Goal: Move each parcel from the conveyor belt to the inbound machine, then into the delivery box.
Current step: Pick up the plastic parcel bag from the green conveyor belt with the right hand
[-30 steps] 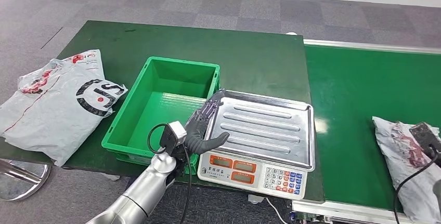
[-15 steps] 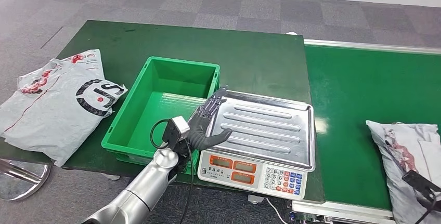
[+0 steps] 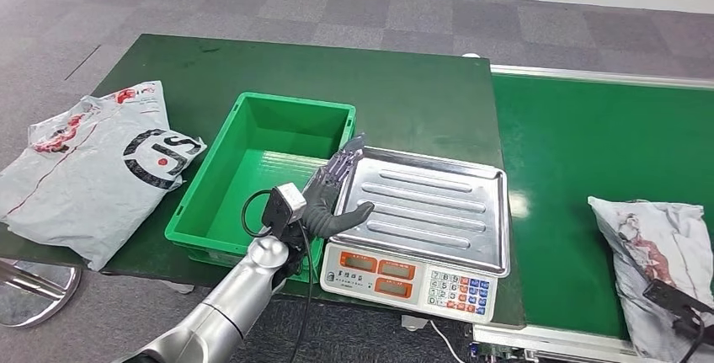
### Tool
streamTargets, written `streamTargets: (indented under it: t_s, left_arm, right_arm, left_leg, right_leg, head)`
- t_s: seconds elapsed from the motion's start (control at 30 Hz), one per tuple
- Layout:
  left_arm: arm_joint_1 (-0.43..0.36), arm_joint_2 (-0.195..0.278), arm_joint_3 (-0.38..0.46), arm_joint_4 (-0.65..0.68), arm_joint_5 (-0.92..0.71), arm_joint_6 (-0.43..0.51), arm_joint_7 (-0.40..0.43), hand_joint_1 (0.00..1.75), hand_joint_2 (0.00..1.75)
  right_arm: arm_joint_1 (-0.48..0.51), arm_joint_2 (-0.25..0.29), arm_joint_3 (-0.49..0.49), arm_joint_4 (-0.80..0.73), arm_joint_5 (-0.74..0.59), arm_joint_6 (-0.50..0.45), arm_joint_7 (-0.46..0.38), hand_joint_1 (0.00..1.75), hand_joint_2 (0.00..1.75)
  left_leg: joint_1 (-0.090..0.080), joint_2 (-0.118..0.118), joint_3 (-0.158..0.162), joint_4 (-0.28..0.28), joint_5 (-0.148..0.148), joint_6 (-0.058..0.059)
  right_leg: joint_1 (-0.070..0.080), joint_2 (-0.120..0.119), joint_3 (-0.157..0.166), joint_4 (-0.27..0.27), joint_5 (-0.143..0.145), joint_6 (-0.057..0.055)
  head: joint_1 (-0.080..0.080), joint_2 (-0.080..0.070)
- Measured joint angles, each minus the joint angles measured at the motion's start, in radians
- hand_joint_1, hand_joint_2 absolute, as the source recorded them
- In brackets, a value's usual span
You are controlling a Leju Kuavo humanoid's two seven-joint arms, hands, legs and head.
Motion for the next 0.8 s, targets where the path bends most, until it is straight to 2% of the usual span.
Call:
streamTargets:
  t_s: [0.2, 0.37, 0.8]
  left_arm:
    - [0.003, 0.002, 0.000, -0.010, 0.000, 0.006, 0.000, 0.00, 1.75]
    - [0.010, 0.002, 0.000, -0.019, 0.000, 0.007, 0.000, 0.00, 1.75]
    - [0.017, 0.007, 0.000, -0.028, 0.000, 0.007, 0.000, 0.00, 1.75]
  right_arm:
    - [-0.016, 0.062, 0.000, -0.046, -0.061, -0.213, -0.082, 1.75, 1.75]
    - [-0.015, 0.098, 0.000, -0.120, -0.110, -0.329, -0.156, 1.75, 1.75]
    - [-0.012, 0.128, 0.000, -0.173, -0.118, -0.342, -0.165, 1.75, 1.75]
  left_leg:
    - [0.000, 0.003, 0.001, 0.000, 0.000, -0.001]
    - [0.000, -0.001, 0.001, 0.000, 0.002, -0.002]
    - [0.000, -0.002, -0.001, -0.001, 0.001, -0.001]
  right_leg:
    - [0.000, 0.003, -0.001, 0.000, 0.001, -0.001]
    - [0.000, -0.001, -0.001, 0.000, 0.001, -0.001]
    - [-0.001, -0.001, -0.002, 0.000, 0.000, -0.001]
  head:
    - [0.000, 0.000]
    - [0.000, 0.000]
    - [0.000, 0.000]
